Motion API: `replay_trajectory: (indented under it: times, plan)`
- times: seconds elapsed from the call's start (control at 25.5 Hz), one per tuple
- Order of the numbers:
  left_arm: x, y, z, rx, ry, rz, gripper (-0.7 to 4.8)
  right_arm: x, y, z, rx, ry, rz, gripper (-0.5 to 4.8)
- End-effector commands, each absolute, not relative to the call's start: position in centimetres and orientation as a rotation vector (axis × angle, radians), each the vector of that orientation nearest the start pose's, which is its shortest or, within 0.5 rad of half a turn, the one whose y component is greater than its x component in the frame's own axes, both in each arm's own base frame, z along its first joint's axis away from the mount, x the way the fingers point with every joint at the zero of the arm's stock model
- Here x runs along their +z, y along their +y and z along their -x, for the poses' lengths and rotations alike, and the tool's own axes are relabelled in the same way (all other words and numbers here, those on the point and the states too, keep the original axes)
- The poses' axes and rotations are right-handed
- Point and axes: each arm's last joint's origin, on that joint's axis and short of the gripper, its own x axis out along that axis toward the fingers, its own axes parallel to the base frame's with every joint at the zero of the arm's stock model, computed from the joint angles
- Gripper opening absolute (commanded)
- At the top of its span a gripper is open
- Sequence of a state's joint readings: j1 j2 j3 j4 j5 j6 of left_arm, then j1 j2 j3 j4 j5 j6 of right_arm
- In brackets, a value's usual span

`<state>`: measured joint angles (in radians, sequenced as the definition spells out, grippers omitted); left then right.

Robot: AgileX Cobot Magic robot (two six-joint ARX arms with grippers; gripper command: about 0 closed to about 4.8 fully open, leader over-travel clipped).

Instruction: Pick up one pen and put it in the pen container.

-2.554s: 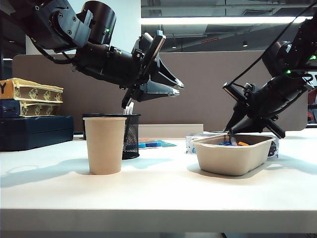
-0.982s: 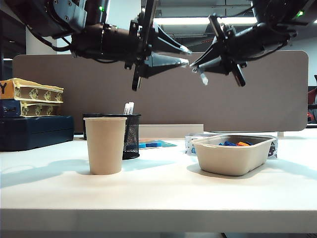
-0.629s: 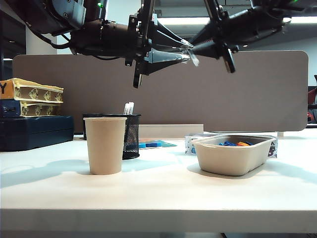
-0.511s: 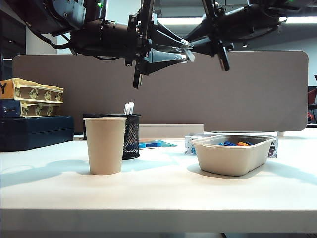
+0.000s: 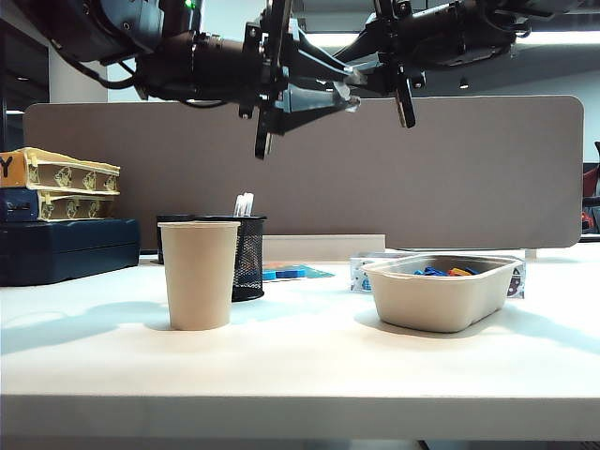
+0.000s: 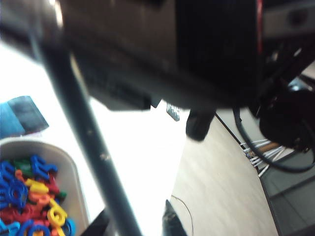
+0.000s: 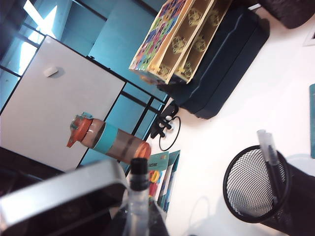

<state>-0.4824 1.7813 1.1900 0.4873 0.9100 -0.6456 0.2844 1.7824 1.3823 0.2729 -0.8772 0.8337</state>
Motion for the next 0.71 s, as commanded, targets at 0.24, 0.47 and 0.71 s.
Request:
replay_trajectory:
  times: [0.24, 0.47, 0.71]
  plan:
    - [28.58, -20.47, -34.61, -1.277, 0.457, 0.549, 1.08, 31.74, 13.66, -38.54, 1.079, 0.586, -0.766, -0.05]
    - [28.50, -20.44, -34.66, -1.263, 0.458, 0.549, 0.79, 31.76, 13.67, -38.49, 1.096, 0.594, -0.764, -0.05]
    - [28.49, -19.62, -35.18, -1.220, 0.448, 0.557, 0.79, 31.76, 13.68, -38.46, 1.104, 0.597, -0.763, -0.05]
